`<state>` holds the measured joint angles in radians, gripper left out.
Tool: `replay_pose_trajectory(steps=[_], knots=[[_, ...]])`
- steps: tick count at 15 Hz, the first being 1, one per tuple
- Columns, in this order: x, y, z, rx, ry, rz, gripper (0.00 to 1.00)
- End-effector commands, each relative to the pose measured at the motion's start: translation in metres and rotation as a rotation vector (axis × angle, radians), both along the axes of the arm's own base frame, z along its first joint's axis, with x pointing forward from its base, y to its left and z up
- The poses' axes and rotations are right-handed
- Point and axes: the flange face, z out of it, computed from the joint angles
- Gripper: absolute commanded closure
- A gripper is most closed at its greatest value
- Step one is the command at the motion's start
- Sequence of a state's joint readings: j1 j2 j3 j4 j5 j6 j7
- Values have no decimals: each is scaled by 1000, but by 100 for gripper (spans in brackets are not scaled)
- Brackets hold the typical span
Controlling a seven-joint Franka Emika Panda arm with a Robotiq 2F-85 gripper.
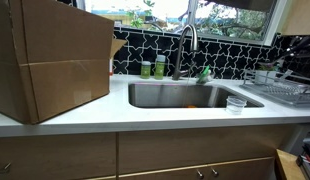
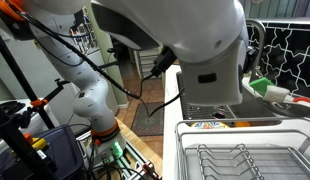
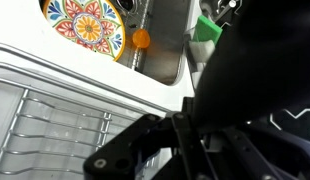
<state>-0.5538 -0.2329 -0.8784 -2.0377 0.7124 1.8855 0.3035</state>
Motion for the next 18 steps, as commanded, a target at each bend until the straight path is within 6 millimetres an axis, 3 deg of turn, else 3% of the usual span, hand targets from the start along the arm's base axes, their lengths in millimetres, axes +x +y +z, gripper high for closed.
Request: replay_pose_trajectory(steps=[1, 7, 18], knots=[[-9, -11, -16, 81, 15, -29, 98], [-14, -27, -45, 116, 93, -45, 98], [3, -28, -93, 146, 124, 39, 98]])
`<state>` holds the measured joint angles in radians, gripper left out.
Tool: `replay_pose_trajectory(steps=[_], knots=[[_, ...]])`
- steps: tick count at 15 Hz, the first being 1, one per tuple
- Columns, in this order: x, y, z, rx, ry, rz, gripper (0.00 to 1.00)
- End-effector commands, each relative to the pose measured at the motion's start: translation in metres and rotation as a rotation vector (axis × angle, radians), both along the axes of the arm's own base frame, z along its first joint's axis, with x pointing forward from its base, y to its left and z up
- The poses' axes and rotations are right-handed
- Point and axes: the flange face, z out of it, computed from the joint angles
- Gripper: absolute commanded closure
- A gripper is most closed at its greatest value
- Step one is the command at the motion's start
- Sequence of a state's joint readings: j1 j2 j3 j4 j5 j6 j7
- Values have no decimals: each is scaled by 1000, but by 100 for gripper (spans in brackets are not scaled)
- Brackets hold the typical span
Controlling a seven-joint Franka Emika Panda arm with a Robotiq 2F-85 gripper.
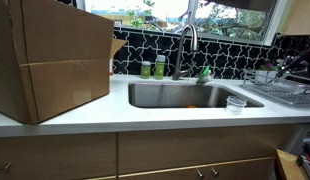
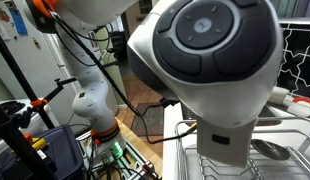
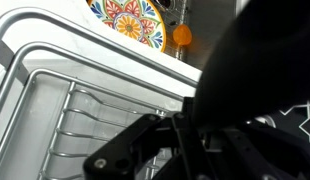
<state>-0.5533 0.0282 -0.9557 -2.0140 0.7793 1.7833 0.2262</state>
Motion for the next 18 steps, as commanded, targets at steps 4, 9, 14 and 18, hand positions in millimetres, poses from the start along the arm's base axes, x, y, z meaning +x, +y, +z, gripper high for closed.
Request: replay_pose_trajectory(steps=[4, 9, 14, 18], knots=[[-1, -6, -21, -9, 35, 45, 98], [-1, -8, -32, -20, 64, 70, 97], [-2, -10, -33, -27, 82, 79, 52], [-5, -12, -31, -29, 88, 66, 21]])
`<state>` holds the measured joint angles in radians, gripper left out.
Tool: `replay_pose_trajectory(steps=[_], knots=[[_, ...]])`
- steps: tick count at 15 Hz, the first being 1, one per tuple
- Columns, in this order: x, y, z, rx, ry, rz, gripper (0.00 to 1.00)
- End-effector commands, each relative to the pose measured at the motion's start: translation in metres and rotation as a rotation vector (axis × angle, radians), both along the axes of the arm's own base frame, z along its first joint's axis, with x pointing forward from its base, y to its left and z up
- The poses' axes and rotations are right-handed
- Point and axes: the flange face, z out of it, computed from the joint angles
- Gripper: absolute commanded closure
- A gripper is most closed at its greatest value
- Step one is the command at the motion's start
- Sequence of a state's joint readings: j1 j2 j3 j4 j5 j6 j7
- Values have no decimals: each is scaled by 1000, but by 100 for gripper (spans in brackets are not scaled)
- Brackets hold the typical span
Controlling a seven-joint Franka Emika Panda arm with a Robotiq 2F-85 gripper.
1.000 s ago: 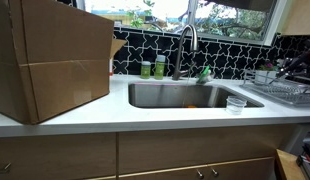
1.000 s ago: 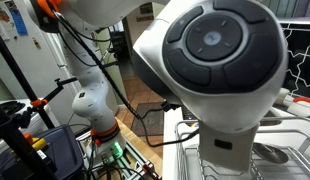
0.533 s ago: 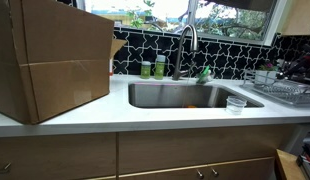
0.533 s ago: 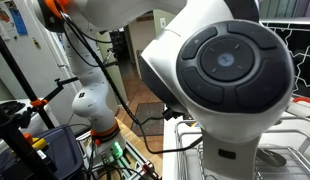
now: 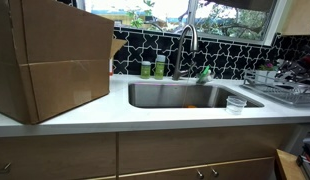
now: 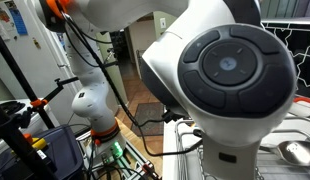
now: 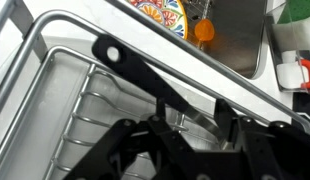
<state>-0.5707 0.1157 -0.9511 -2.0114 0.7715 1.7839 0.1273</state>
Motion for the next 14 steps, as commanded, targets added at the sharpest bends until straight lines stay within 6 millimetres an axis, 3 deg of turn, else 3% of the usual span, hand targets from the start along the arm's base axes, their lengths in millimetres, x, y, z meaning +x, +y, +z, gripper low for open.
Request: replay_pose_trajectory(steps=[1, 3, 9, 14], knots=[[-5, -7, 4, -17, 21, -3, 15], [-6, -10, 13, -26, 9, -13, 1], [-1, -14, 77, -134, 43, 17, 0], [25, 14, 133, -272, 79, 275, 0]])
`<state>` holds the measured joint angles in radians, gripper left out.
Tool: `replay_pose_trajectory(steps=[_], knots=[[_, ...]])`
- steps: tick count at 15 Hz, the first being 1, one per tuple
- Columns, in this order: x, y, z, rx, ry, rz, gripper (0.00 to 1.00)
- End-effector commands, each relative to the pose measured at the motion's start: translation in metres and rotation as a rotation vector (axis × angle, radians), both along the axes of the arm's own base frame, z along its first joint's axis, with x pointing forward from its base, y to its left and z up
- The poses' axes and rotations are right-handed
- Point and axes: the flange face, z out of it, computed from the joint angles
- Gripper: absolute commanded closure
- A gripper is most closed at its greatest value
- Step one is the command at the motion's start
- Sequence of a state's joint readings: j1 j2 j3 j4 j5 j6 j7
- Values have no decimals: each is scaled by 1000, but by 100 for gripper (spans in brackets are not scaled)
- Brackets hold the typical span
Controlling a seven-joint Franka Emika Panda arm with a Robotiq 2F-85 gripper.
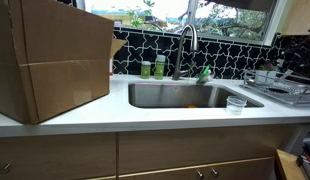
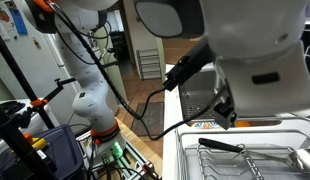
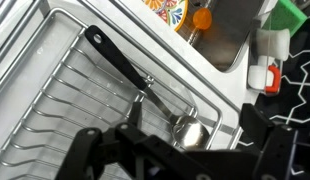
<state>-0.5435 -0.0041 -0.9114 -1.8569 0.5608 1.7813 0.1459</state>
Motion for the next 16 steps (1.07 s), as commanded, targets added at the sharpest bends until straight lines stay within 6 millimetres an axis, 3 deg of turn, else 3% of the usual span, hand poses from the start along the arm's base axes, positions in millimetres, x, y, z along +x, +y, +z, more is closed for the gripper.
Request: replay_pose_trajectory(steps=[1, 6, 11, 12, 13, 16], knots=[[19, 32, 37, -68, 8, 190, 0], [61, 84, 71, -132, -6, 462, 0], [108, 132, 77, -182, -128, 686, 0], [116, 139, 75, -176, -152, 693, 0], [113, 123, 83, -180, -94, 651, 0], [124, 135, 79, -170, -116, 688, 0]])
